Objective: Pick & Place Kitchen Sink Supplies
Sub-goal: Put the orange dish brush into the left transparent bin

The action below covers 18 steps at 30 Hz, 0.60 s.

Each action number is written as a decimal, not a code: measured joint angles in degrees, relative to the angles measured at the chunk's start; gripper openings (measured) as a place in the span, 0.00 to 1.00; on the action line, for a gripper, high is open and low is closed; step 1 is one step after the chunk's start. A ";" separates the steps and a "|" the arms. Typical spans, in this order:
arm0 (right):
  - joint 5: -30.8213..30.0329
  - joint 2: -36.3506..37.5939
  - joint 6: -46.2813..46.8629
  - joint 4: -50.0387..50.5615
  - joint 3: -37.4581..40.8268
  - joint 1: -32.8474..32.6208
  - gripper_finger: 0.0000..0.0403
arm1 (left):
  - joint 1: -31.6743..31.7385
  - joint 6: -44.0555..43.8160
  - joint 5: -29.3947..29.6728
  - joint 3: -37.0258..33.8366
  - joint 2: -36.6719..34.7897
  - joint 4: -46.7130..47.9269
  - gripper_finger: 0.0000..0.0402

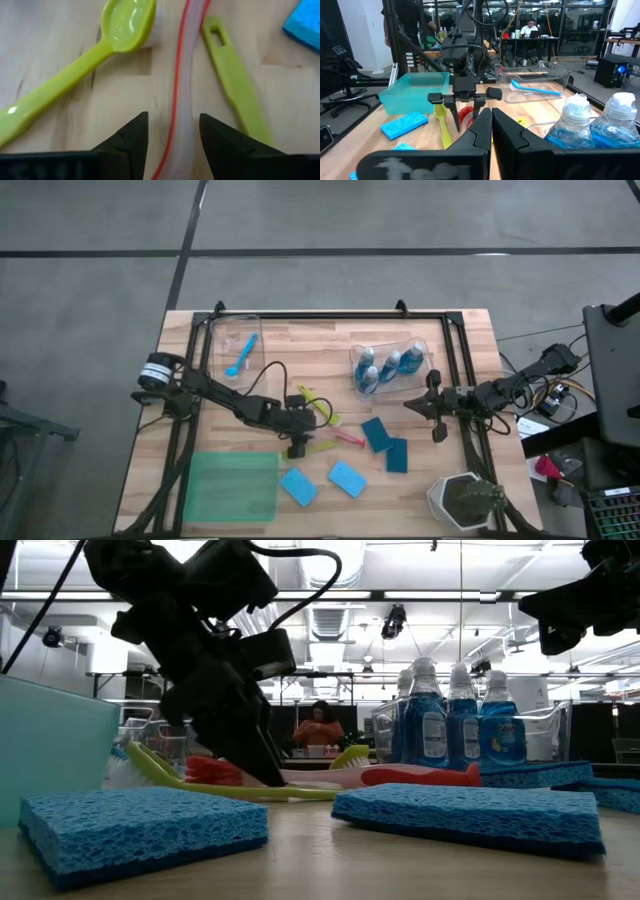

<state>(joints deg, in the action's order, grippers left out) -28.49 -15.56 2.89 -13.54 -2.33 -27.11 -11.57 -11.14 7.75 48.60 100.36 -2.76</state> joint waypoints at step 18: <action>-0.02 0.01 -0.02 0.00 0.00 0.00 0.02 | 0.22 0.90 0.45 0.00 0.00 -0.07 0.12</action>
<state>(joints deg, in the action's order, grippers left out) -28.51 -15.55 2.88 -13.54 -2.33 -27.11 -11.35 -10.24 8.21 48.60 100.36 -2.83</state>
